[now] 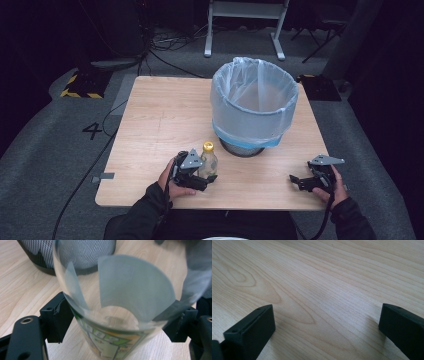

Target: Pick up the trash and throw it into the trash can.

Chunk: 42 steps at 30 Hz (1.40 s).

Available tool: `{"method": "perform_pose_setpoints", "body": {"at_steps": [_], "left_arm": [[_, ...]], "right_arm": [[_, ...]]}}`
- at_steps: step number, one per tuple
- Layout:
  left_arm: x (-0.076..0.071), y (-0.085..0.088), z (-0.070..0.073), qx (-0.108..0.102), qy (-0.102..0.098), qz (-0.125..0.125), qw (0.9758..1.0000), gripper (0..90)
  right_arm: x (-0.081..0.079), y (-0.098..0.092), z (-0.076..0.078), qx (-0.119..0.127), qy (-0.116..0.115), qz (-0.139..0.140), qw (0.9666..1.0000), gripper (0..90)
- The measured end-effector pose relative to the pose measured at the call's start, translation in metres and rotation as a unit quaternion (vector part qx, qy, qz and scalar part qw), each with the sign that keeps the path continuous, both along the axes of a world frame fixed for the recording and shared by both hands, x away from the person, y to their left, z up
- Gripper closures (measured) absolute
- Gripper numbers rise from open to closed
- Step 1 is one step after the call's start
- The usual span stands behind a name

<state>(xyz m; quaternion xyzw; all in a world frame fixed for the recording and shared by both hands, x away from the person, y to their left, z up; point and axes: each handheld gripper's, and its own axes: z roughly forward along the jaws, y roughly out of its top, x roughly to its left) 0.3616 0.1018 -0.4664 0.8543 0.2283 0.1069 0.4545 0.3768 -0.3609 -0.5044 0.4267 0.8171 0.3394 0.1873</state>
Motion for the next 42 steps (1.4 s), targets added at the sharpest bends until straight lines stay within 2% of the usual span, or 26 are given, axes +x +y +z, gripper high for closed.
{"method": "perform_pose_setpoints", "body": {"at_steps": [3, 4, 5, 8, 26, 31, 35, 42], "left_arm": [[0.002, -0.001, 0.002, -0.002, -0.005, -0.010, 0.9999, 22.0], [0.002, -0.001, 0.002, -0.002, -0.005, -0.010, 0.9999, 25.9], [0.003, 0.000, 0.002, -0.002, -0.002, -0.021, 0.9998, 27.3], [0.004, 0.002, 0.002, -0.004, 0.000, -0.024, 0.9997, 27.6], [0.004, 0.009, 0.004, -0.012, -0.013, -0.007, 0.9998, 27.9], [0.005, 0.014, 0.010, -0.011, -0.024, 0.002, 0.9996, 27.9], [0.008, 0.020, 0.019, -0.019, -0.034, 0.017, 0.9991, 27.9], [0.019, 0.028, 0.042, -0.035, -0.059, 0.047, 0.9965, 27.9]], "right_arm": [[0.000, 0.000, 0.000, 0.000, 0.000, 0.000, 1.0000, 0.6], [0.000, 0.000, 0.000, 0.000, 0.000, 0.000, 1.0000, 0.6], [0.000, 0.000, 0.000, 0.000, 0.000, 0.000, 1.0000, 0.5], [0.000, 0.000, 0.000, 0.000, 0.000, 0.000, 1.0000, 0.6], [0.000, 0.000, 0.000, 0.000, 0.000, 0.000, 1.0000, 0.6], [0.000, 0.000, 0.000, 0.000, 0.000, 0.000, 1.0000, 0.5], [0.000, 0.000, 0.000, 0.000, 0.000, 0.000, 1.0000, 0.6], [0.000, 0.000, 0.000, 0.000, 0.000, 0.000, 1.0000, 0.5]]}}
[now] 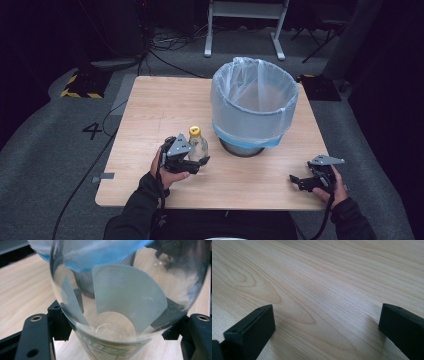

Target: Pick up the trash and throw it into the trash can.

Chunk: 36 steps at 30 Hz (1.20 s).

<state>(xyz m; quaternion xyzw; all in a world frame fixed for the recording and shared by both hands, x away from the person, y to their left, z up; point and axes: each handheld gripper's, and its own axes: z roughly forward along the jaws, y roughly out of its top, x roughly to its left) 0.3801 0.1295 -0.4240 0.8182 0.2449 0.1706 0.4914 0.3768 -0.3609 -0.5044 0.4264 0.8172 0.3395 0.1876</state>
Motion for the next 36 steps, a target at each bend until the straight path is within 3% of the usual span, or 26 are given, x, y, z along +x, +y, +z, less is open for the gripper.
{"method": "perform_pose_setpoints", "body": {"at_steps": [7, 17, 26, 29, 32, 33, 36], "left_arm": [[0.009, 0.003, 0.021, 0.003, -0.014, 0.019, 0.9997, 27.9], [0.022, 0.007, 0.066, -0.025, -0.051, 0.045, 0.9974, 28.0], [0.032, 0.002, 0.100, -0.029, -0.070, 0.043, 0.9962, 28.0], [0.033, -0.001, 0.114, -0.037, -0.088, 0.047, 0.9943, 28.0], [0.035, -0.004, 0.124, -0.055, -0.087, 0.043, 0.9938, 28.0], [0.036, -0.005, 0.130, -0.046, -0.095, 0.041, 0.9936, 28.0], [0.037, -0.010, 0.138, -0.052, -0.100, 0.041, 0.9927, 28.0]], "right_arm": [[0.000, 0.000, 0.000, 0.000, 0.000, 0.000, 1.0000, 0.6], [0.000, 0.000, 0.000, 0.000, 0.000, 0.000, 1.0000, 0.6], [0.000, 0.000, 0.000, 0.000, 0.000, 0.000, 1.0000, 0.5], [0.000, 0.000, 0.000, 0.000, 0.000, -0.001, 1.0000, 0.6], [0.000, 0.000, 0.000, 0.000, 0.000, -0.001, 1.0000, 0.6], [0.000, 0.000, 0.000, 0.000, 0.000, -0.001, 1.0000, 0.6], [0.000, 0.000, 0.000, 0.000, 0.000, -0.001, 1.0000, 0.6]]}}
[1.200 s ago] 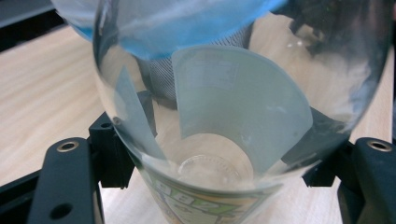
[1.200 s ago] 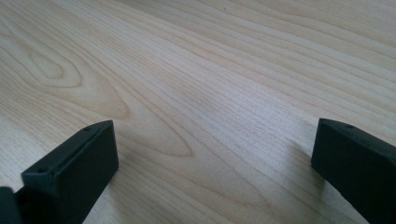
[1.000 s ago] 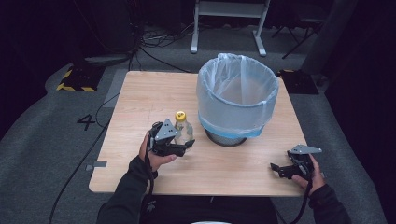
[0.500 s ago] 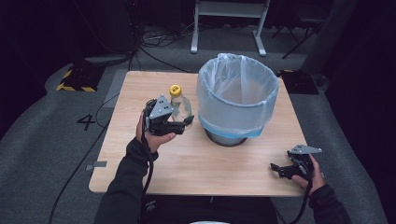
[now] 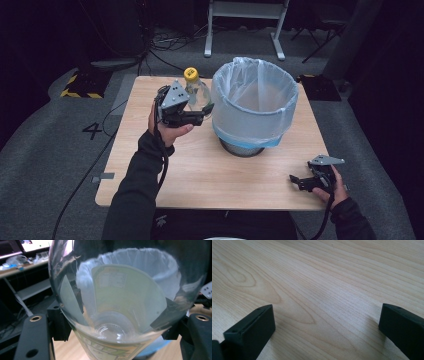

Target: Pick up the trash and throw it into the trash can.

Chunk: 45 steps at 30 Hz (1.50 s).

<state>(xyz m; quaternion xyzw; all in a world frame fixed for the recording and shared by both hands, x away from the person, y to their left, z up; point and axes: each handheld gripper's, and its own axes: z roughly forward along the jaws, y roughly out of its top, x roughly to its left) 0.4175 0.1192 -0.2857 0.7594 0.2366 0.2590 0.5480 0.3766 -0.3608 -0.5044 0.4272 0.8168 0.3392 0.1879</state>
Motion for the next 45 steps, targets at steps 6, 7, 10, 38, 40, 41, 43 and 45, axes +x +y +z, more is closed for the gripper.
{"method": "perform_pose_setpoints", "body": {"at_steps": [6, 7, 10, 38, 40, 41, 43, 45], "left_arm": [[0.005, -0.019, 0.028, 0.002, -0.023, 0.001, 0.9997, 28.0], [0.006, -0.019, 0.032, 0.014, -0.030, 0.003, 0.9995, 28.0], [0.008, -0.024, 0.041, 0.020, -0.034, 0.007, 0.9992, 28.0], [0.032, -0.109, 0.059, 0.049, -0.027, -0.066, 0.9963, 28.0], [0.034, -0.113, 0.056, 0.050, -0.023, -0.067, 0.9962, 28.0], [0.035, -0.115, 0.055, 0.051, -0.019, -0.068, 0.9962, 28.0], [0.038, -0.118, 0.053, 0.055, -0.014, -0.065, 0.9962, 27.9], [0.041, -0.122, 0.049, 0.058, -0.002, -0.065, 0.9962, 27.9]], "right_arm": [[0.000, 0.000, 0.000, 0.000, 0.000, 0.000, 1.0000, 0.6], [0.000, 0.000, 0.000, 0.000, 0.000, 0.000, 1.0000, 0.5], [0.000, 0.000, 0.000, 0.000, 0.000, 0.000, 1.0000, 0.5], [0.000, 0.000, 0.000, 0.000, 0.001, 0.000, 1.0000, 0.6], [0.000, 0.000, 0.000, 0.000, 0.001, 0.000, 1.0000, 0.6], [0.000, 0.000, 0.000, 0.000, 0.001, 0.000, 1.0000, 0.6], [0.000, 0.000, 0.000, 0.001, 0.001, 0.000, 1.0000, 0.6], [0.000, 0.000, 0.000, 0.000, 0.000, 0.000, 1.0000, 0.6]]}}
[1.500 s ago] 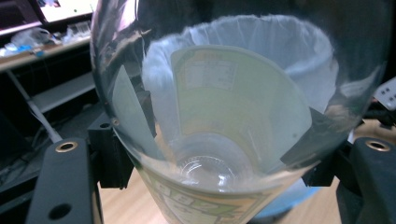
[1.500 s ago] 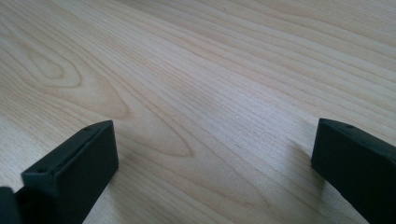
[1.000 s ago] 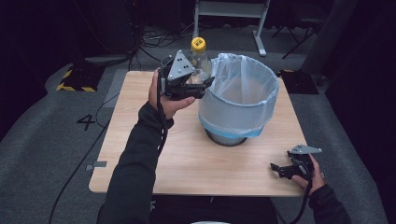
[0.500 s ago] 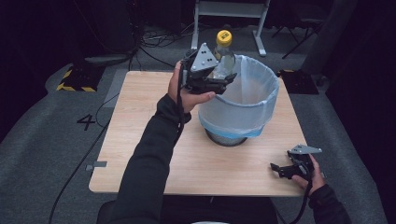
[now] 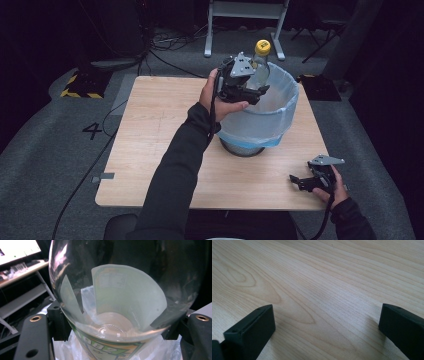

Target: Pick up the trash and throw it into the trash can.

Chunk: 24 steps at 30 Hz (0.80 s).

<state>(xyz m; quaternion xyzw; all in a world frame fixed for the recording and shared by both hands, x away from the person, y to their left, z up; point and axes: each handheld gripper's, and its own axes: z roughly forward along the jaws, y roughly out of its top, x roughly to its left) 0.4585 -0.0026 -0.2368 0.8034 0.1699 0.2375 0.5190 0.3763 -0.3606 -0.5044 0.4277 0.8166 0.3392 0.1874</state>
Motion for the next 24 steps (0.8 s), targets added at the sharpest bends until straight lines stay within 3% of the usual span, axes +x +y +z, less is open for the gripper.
{"method": "perform_pose_setpoints", "body": {"at_steps": [18, 24], "left_arm": [[0.011, -0.019, -0.013, 0.034, 0.035, 0.009, 0.9988, 27.8], [0.014, -0.025, -0.015, 0.045, 0.047, 0.023, 0.9976, 27.7]], "right_arm": [[0.000, 0.000, 0.000, 0.000, 0.000, 0.000, 1.0000, 0.6], [0.000, 0.000, 0.000, 0.003, 0.000, -0.002, 1.0000, 0.6]]}}
